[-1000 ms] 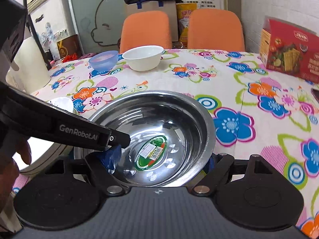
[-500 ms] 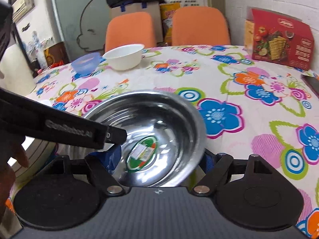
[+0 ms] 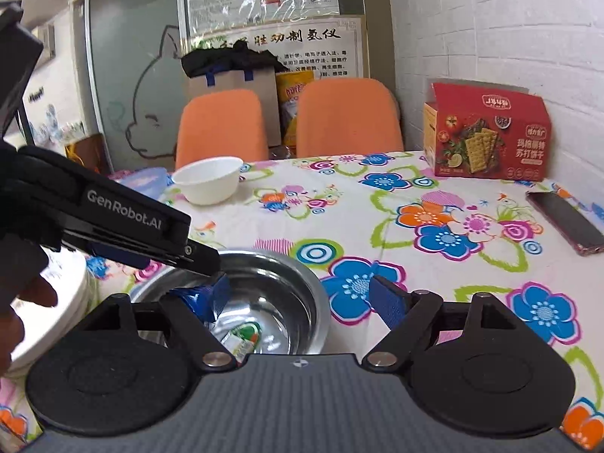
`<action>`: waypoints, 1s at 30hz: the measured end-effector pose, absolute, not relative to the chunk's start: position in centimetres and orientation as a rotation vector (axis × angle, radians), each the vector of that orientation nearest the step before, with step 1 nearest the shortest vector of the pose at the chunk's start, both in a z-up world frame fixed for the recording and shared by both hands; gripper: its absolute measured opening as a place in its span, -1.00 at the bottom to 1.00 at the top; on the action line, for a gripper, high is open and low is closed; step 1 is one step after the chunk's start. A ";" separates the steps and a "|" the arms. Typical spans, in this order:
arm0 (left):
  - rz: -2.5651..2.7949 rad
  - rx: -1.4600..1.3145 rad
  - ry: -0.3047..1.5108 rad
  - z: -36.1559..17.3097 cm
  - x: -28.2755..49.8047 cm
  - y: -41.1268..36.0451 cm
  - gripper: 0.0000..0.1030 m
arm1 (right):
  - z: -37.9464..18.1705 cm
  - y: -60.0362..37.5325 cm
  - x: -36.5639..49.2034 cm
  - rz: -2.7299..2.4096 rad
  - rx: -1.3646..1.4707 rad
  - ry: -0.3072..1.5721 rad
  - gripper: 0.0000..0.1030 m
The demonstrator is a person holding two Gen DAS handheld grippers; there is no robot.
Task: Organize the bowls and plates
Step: 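Lower the steel bowl onto the table and open the right gripper, then move the right gripper to the white ceramic bowl and grip its rim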
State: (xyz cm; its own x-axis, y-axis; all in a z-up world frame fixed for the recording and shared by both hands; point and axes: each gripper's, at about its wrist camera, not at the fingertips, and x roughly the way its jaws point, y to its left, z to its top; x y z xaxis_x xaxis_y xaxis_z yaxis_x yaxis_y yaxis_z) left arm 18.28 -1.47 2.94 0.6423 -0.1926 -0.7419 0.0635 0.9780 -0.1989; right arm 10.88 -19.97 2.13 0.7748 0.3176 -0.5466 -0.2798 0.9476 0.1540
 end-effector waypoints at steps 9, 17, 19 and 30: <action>-0.074 -0.144 0.855 3.1 18.7 -1.9 0.53 | 1.4 -22.7 11.8 0.351 0.181 0.624 0.32; -0.092 -0.136 0.829 4.2 17.5 -0.4 0.54 | 2.2 -24.0 12.2 0.338 0.231 0.657 0.32; -0.080 -0.144 0.821 4.4 17.3 1.2 0.54 | 2.5 -23.5 13.1 0.366 0.234 0.701 0.33; -0.026 -0.279 0.801 6.9 25.1 11.2 0.54 | 6.2 -16.5 25.5 0.479 -0.027 0.759 0.33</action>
State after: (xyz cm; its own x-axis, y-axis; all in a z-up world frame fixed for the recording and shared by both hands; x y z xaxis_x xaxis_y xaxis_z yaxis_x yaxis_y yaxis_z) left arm 25.08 11.19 6.88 0.6973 -0.1286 -0.7051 -0.0821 0.9630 -0.2567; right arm 25.53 -16.49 6.22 0.6233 0.4079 -0.6672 -0.4272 0.8922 0.1464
